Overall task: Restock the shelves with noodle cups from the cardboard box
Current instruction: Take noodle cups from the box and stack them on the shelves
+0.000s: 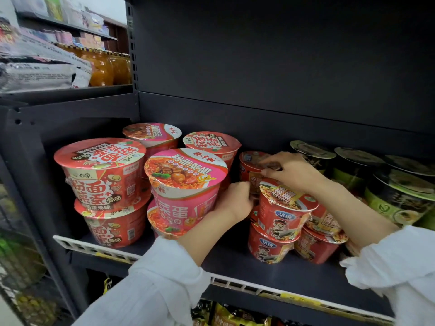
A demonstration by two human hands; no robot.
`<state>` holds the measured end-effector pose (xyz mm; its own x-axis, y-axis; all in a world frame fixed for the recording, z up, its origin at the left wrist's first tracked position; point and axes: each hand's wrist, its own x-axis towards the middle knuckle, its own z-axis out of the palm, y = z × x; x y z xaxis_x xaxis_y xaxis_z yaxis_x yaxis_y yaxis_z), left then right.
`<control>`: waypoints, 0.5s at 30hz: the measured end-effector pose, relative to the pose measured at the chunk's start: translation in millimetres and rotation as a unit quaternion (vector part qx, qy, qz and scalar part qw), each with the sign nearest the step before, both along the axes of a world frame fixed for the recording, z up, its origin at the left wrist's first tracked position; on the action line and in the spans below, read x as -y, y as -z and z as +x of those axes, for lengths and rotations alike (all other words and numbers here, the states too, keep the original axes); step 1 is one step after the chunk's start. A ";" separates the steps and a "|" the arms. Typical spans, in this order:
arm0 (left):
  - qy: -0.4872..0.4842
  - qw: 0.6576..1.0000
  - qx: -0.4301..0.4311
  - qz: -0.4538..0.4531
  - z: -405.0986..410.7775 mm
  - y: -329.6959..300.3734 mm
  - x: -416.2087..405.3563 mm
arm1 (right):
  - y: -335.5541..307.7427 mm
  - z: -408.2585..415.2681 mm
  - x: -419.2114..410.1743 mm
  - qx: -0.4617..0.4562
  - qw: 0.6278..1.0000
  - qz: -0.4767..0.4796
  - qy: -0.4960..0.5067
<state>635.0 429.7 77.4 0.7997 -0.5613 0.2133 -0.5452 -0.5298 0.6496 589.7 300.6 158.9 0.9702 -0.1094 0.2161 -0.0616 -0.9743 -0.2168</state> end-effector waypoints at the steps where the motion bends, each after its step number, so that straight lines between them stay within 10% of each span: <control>1: 0.013 1.000 -0.001 -0.011 -2.9 -0.1 -3.2 | -0.9 -9.7 -1.0 0.007 1.000 -0.012 -0.007; 15: 0.107 0.956 0.130 0.239 -42.5 14.9 -34.7 | 8.4 -81.6 -5.6 -0.101 0.994 -0.051 -0.002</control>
<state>592.5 464.4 62.5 0.6102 -0.7894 0.0671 -0.7847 -0.5906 0.1882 508.1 306.1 150.6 0.9954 -0.0922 0.0270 -0.0891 -0.9909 -0.1006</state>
